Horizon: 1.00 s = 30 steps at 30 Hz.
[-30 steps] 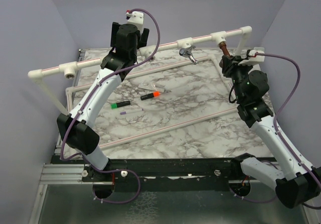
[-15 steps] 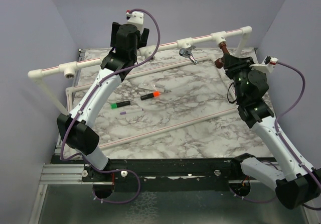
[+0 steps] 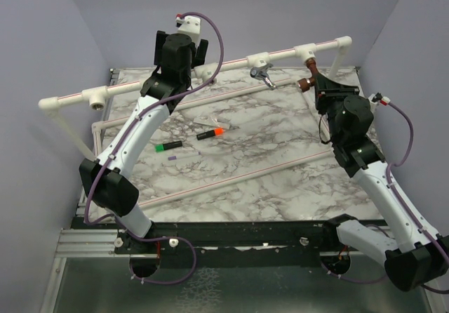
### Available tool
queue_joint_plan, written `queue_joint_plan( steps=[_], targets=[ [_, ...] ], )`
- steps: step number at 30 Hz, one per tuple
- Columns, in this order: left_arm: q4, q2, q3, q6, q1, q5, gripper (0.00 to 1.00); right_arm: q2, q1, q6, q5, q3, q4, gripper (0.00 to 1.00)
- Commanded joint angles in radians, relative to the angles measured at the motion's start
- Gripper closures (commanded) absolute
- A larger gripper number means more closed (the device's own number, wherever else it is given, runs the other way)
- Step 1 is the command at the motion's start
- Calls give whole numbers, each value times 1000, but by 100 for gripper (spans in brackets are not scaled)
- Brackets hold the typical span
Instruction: Install the water faucets
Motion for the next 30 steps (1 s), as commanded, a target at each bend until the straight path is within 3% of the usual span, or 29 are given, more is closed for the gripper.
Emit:
queue_joint_plan(
  steps=[1,3,9,14,20,30],
  targets=[
    [-94,37,-51,-80,-57,130,8,23,34,201,-214,34,80,99],
    [-94,37,-51,-80,-57,130,8,20,34,177,-210,42,74,94],
    [-95,41,-51,-80,-57,132,8,-9,34,118,-180,38,59,56],
    [-95,42,-49,-80,-57,130,8,-43,34,65,-153,20,56,39],
    [-95,42,-50,-78,-57,128,8,-89,34,5,-134,1,28,32],
    [-95,39,-49,-77,-58,125,7,-169,34,-156,-118,5,-146,30]
  ],
)
